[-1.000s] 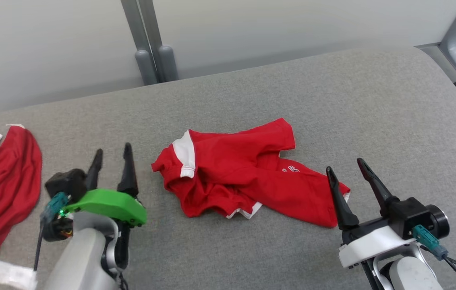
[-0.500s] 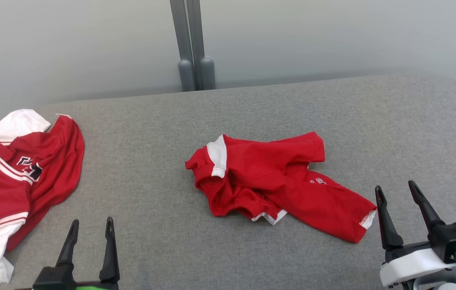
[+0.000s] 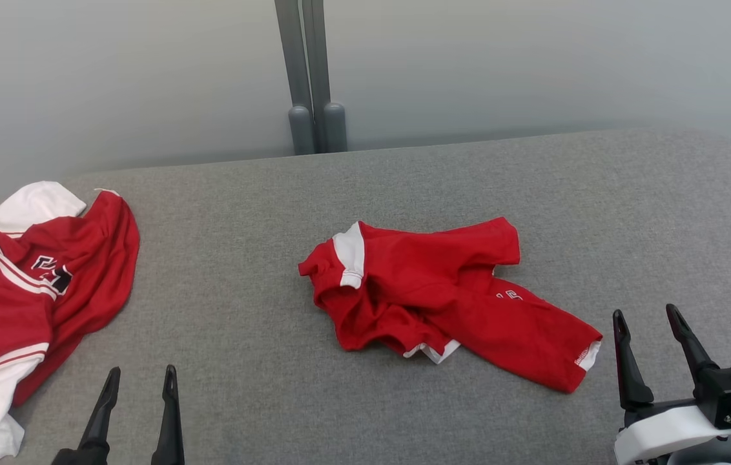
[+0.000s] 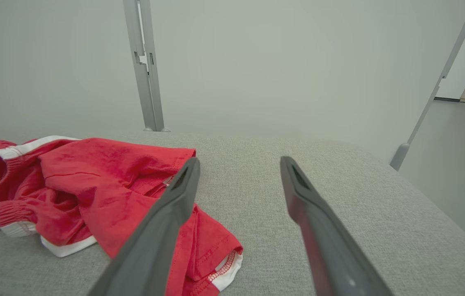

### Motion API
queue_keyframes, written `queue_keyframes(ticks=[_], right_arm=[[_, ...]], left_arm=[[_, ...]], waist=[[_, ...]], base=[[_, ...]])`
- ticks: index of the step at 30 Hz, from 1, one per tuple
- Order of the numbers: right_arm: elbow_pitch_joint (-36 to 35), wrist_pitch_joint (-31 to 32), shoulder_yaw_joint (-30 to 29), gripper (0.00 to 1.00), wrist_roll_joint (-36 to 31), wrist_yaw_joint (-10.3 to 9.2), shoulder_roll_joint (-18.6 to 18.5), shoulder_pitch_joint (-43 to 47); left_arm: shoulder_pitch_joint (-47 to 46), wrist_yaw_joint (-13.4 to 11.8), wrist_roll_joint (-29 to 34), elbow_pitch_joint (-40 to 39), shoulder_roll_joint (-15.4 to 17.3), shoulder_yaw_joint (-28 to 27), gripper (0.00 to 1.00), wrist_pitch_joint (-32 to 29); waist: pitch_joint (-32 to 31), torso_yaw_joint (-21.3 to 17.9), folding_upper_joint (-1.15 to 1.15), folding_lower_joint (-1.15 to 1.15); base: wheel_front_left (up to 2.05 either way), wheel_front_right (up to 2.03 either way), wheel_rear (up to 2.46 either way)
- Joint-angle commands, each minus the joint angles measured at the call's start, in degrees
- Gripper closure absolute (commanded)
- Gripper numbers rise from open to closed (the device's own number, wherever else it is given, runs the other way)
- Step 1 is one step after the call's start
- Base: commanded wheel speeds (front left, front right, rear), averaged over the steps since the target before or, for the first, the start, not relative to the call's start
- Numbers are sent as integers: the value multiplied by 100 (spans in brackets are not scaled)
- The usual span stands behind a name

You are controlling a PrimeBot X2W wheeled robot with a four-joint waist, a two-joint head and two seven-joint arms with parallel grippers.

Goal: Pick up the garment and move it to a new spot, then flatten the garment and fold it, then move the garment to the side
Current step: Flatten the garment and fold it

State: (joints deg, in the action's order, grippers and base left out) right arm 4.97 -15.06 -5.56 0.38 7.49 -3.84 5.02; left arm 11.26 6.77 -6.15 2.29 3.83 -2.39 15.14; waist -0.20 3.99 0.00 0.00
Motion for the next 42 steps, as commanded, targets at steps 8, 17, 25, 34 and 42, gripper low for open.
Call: queue_keyframes(ticks=[8, 17, 25, 34, 42], right_arm=[[102, -18, 85, 0, 25, 0, 34, -58], [65, -18, 403, 0, 131, 0, -21, -395], [-13, -19, 464, 0, 201, 0, -14, -564], [-41, -18, 391, 0, 241, 0, 27, -667], [1, -18, 380, 0, 258, 0, 62, -682]], left_arm=[[16, 64, 85, 86, -62, -75, 0, 1], [-432, 75, -618, 754, -92, 1665, 0, 1], [-1447, 65, -1149, 2110, -41, 2723, 0, 1], [-2067, 66, -1286, 2972, -59, 2630, 0, 1], [-2302, 66, -1521, 3134, -76, 2918, 100, 1]], waist=[[-49, -73, 0, 0], [154, -711, 0, 0], [507, -1317, 0, 0], [702, -1745, 0, 0], [713, -1759, 0, 0]], base=[[0, 0, 0], [0, 0, 0], [0, 0, 0], [0, 0, 0], [0, 0, 0]])
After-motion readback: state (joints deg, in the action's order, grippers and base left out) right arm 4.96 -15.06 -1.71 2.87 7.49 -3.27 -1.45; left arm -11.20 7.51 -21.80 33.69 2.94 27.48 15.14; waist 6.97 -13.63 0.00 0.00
